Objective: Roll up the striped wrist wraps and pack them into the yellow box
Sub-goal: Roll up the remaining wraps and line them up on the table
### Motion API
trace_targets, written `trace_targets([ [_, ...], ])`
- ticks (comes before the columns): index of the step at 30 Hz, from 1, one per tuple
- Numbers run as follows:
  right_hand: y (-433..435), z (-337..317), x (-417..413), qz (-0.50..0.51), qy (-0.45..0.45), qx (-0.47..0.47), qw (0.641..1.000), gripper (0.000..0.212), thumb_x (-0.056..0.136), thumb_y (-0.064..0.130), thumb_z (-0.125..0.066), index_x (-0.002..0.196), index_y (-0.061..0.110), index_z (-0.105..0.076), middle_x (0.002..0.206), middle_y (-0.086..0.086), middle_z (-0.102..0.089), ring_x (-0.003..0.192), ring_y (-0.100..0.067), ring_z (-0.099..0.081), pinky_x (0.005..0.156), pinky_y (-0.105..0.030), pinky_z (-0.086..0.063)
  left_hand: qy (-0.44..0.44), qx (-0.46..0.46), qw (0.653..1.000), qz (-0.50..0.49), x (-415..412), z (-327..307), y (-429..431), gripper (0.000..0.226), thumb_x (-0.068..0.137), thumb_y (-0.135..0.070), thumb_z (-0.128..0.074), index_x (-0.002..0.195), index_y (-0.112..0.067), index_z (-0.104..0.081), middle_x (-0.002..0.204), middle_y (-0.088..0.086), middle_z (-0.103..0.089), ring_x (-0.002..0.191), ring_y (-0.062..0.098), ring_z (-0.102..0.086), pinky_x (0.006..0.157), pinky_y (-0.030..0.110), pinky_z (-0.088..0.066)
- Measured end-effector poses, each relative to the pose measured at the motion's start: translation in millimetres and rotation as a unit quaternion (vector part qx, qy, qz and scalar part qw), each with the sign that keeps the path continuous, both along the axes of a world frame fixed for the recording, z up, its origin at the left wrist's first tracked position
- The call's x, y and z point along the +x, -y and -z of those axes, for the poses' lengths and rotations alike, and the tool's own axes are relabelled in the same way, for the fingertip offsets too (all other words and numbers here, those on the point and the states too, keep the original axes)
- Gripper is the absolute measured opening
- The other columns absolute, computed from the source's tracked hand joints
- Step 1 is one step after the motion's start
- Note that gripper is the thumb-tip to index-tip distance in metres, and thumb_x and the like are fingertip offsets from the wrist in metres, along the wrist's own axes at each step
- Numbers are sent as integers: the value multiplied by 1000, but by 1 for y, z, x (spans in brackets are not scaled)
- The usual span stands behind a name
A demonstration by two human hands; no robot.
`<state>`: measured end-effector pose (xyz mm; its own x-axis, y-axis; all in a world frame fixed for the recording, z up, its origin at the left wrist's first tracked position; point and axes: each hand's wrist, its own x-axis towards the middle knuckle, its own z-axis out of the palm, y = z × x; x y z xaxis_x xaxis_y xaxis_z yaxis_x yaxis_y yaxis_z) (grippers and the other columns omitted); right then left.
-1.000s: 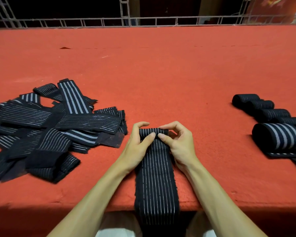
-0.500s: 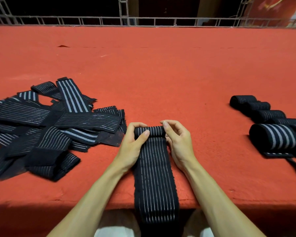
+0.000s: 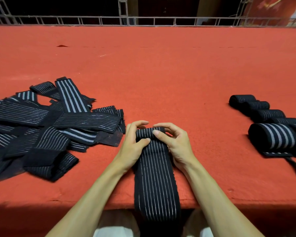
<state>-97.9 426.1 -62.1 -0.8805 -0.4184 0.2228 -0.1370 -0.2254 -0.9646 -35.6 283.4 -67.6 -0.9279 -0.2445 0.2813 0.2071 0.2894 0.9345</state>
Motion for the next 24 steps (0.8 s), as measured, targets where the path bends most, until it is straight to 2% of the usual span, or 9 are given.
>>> trace_targets([
  [3, 0, 2, -1, -7, -19, -18, 1000, 19, 77, 4, -76, 90, 17, -73, 93, -4, -72, 90, -19, -66, 83, -38, -54, 17, 5, 1000, -20, -3, 2, 0, 45, 78, -57, -59, 118, -37, -48, 124, -3, -49, 120, 7, -47, 101, 22, -36],
  [7, 1, 3, -3, -1, -16, -43, 999, 23, 66, 5, -76, 76, 25, -72, 101, 0, -71, 93, -20, -64, 90, -47, -51, 53, -23, 993, -105, -6, -3, -8, 29, 96, -48, -43, 114, -25, -49, 103, -14, -59, 102, 9, -57, 82, 18, -41],
  [9, 0, 5, -3, -8, -12, -57, 998, 24, 65, 2, -75, 74, 24, -71, 104, 0, -70, 95, -20, -64, 89, -45, -51, 64, -15, 993, -101, -4, -4, -8, 37, 94, -53, -41, 113, -23, -50, 99, -11, -63, 96, 7, -61, 79, 24, -43],
  [11, 0, 6, -4, -13, -10, -64, 998, 25, 65, 0, -74, 77, 22, -71, 106, -1, -71, 96, -19, -64, 88, -42, -52, 41, 19, 996, -72, -3, -3, -7, 40, 88, -55, -45, 110, -22, -51, 97, -9, -64, 89, -2, -62, 77, 20, -44],
  [13, 1, 6, -4, -16, -12, -52, 998, 26, 66, 3, -75, 86, 19, -71, 108, -2, -71, 95, -18, -65, 88, -42, -52, 8, 69, 996, -48, -1, -2, -4, 31, 90, -49, -56, 105, -22, -52, 94, -8, -63, 83, -6, -60, 76, 17, -45],
  [17, 2, 6, -4, -22, -17, -13, 1000, 35, 76, 24, -75, 110, 20, -68, 102, -2, -71, 95, -19, -64, 90, -42, -50, -38, 101, 994, -6, -2, 8, 1, 29, 84, -41, -61, 107, -25, -53, 99, 0, -63, 92, 11, -60, 83, 28, -50],
  [20, 5, 5, -3, 9, -40, 38, 998, 36, 81, 47, -66, 105, 21, -70, 105, -3, -71, 102, -25, -65, 97, -48, -49, -65, 109, 992, 13, -1, 5, 0, 23, 86, -21, -58, 108, -21, -51, 97, -5, -59, 91, 7, -57, 83, 25, -47],
  [22, 7, 2, -1, 10, -19, 45, 999, 42, 84, 55, -61, 99, 17, -71, 101, -7, -71, 100, -31, -65, 95, -53, -48, -72, 108, 991, 24, -1, 4, 0, 24, 85, -14, -56, 108, -21, -51, 95, -10, -59, 89, 6, -56, 82, 24, -46],
  [24, 7, -1, 1, 14, -3, 58, 998, 42, 85, 54, -63, 96, 15, -72, 96, -6, -72, 92, -25, -67, 90, -50, -49, -72, 100, 992, 29, -1, 5, 0, 25, 84, -12, -56, 106, -22, -51, 92, -17, -59, 90, 6, -55, 84, 27, -45],
])
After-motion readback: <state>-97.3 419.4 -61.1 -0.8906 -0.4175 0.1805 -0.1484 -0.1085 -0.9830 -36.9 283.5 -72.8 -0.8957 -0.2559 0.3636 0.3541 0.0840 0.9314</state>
